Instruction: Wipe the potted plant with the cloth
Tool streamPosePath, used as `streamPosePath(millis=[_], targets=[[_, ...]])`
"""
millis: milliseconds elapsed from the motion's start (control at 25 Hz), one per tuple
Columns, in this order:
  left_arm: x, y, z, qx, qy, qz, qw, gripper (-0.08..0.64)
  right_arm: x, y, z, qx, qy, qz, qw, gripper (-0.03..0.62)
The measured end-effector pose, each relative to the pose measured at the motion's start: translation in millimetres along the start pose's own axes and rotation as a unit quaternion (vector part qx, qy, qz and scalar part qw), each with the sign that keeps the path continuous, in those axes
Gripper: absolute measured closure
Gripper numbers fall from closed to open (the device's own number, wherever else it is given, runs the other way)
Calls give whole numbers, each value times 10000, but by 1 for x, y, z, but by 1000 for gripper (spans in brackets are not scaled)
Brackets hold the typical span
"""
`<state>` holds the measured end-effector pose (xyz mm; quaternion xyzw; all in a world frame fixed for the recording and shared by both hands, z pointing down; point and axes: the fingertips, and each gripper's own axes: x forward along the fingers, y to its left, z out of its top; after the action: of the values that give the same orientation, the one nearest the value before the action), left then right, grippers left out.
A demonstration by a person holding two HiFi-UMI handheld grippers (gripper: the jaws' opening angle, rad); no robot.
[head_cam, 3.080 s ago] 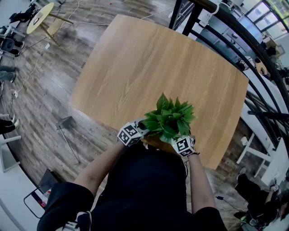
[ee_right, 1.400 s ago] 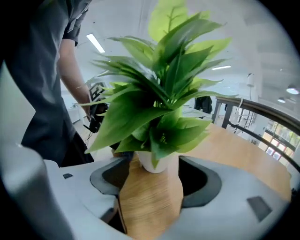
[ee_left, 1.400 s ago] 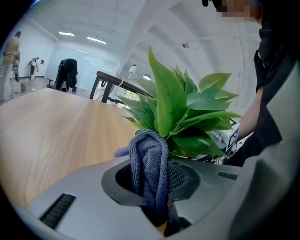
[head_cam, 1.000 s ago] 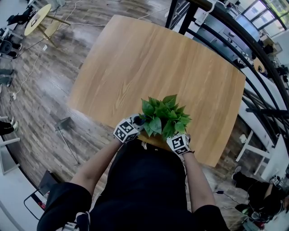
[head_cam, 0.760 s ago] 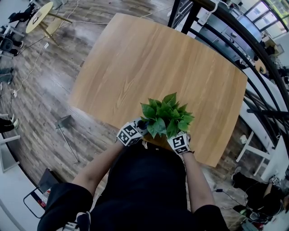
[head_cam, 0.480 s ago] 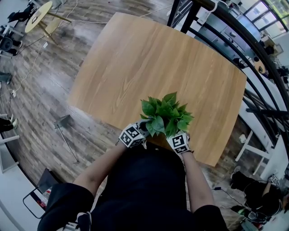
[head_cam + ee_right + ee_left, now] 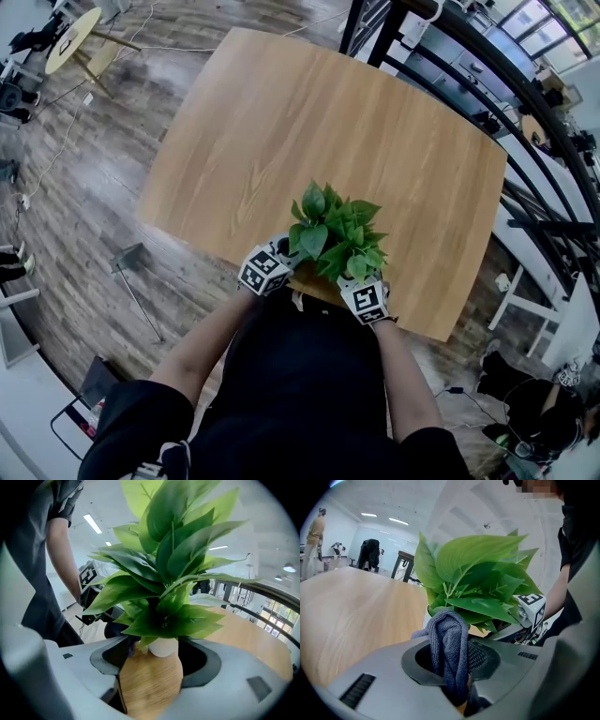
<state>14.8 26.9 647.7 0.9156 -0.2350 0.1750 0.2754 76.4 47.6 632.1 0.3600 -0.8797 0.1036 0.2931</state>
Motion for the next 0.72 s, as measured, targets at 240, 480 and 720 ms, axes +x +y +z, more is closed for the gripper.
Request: streamPosePath(millis=[240, 480, 720], targets=[[-7, -2, -3, -239, -113, -4, 9997, 471, -16, 8, -5, 412, -7, -7, 9992, 282], [-63, -32, 13, 90, -523, 153, 9985, 471, -68, 12, 27, 1378, -843, -339, 9863, 282], [-121, -73, 81, 316, -1358, 429, 9893, 471, -132, 2, 83, 1887, -1770, -700, 9634, 312]])
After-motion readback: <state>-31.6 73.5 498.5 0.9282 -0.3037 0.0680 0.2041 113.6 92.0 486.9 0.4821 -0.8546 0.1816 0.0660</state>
